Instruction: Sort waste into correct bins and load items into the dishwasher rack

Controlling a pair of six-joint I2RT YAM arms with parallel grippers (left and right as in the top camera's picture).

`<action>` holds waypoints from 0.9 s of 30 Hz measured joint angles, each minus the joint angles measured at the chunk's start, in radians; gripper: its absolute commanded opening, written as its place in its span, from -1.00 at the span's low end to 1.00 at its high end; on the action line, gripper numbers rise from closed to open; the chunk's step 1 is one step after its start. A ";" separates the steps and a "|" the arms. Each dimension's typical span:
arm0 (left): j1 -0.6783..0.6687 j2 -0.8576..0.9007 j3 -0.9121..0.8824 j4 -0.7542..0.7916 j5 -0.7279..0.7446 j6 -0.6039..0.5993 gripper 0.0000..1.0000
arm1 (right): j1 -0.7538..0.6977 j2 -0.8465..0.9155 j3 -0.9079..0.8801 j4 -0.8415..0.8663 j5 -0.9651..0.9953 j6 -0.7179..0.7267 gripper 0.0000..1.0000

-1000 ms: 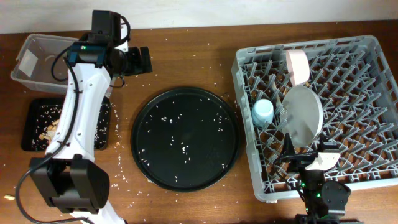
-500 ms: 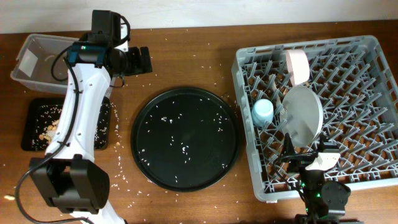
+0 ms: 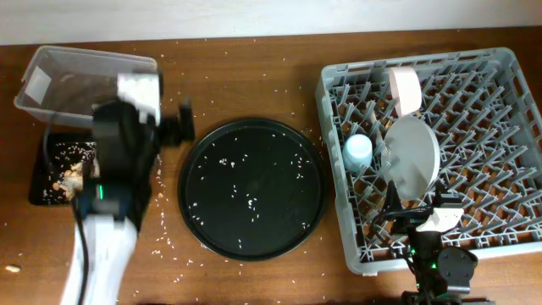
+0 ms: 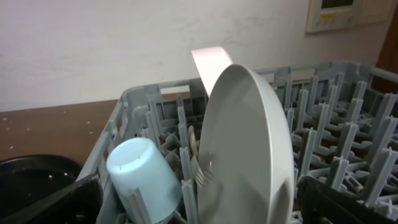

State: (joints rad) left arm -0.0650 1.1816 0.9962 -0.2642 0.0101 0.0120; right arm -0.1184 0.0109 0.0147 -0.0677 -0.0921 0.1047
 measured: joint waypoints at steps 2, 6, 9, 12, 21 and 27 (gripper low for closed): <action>0.035 -0.179 -0.243 0.132 0.000 0.023 0.98 | 0.000 -0.001 0.000 0.000 0.000 0.000 0.97; 0.099 -0.544 -0.633 0.265 0.000 0.034 0.98 | 0.000 -0.001 0.000 0.002 0.000 0.000 0.97; 0.135 -0.773 -0.821 0.310 0.000 0.034 0.98 | 0.000 -0.001 -0.001 0.000 0.000 0.000 0.97; 0.163 -0.927 -0.921 0.314 0.000 0.038 0.98 | 0.000 0.000 -0.001 0.001 0.000 0.000 0.97; 0.169 -1.166 -0.982 0.185 -0.001 0.041 0.98 | 0.000 -0.001 -0.001 0.001 -0.001 0.000 0.97; 0.169 -1.166 -0.982 0.185 -0.001 0.042 0.98 | 0.000 -0.001 -0.001 0.001 0.000 0.000 0.96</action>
State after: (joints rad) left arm 0.1036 0.0154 0.0147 -0.0795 0.0093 0.0536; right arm -0.1184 0.0101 0.0135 -0.0669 -0.0925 0.1047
